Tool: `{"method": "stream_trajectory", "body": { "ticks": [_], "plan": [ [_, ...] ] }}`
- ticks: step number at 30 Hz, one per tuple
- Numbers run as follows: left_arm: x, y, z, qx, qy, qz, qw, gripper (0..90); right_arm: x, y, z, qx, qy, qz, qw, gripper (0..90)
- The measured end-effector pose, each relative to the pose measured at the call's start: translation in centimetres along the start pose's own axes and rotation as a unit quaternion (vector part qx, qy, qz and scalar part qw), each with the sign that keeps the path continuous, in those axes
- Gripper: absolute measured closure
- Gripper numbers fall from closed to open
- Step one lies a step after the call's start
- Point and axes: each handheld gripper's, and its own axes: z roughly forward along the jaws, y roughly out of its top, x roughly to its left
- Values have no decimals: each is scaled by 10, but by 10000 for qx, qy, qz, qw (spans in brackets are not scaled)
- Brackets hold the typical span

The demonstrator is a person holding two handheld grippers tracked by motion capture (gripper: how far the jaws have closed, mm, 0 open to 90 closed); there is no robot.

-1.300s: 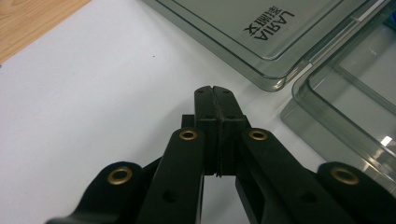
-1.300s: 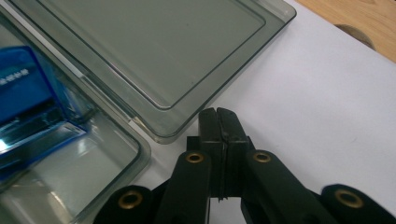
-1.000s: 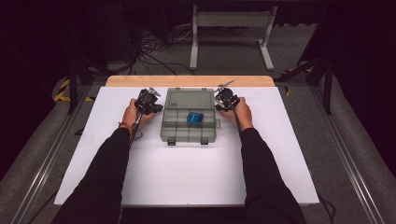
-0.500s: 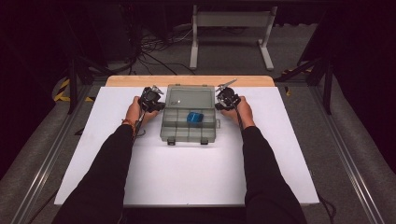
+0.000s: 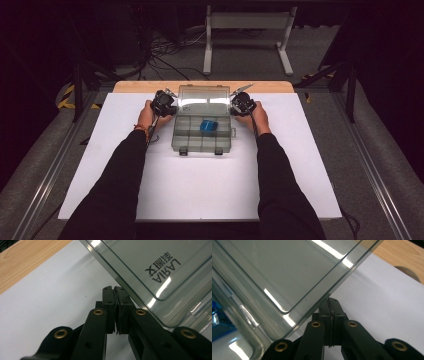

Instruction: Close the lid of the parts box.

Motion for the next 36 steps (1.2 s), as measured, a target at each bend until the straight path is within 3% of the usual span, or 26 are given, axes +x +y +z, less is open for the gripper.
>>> {"method": "stream_trajectory", "body": {
  "ticks": [12,19,25,36],
  "plan": [
    [-4,-1,2,-188,115,-175,9996,891,3,1,1,-193,-187,85,9996,900],
    [-3,3,-2,-356,184,-113,9991,886,4,4,-3,-434,-325,23,9985,900],
    [-3,8,-9,-512,312,-70,9982,885,5,9,-12,-630,-482,-85,9968,900],
    [-6,18,-36,-823,519,-39,9952,875,9,17,-33,-931,-549,-140,9940,900]
  ]
}}
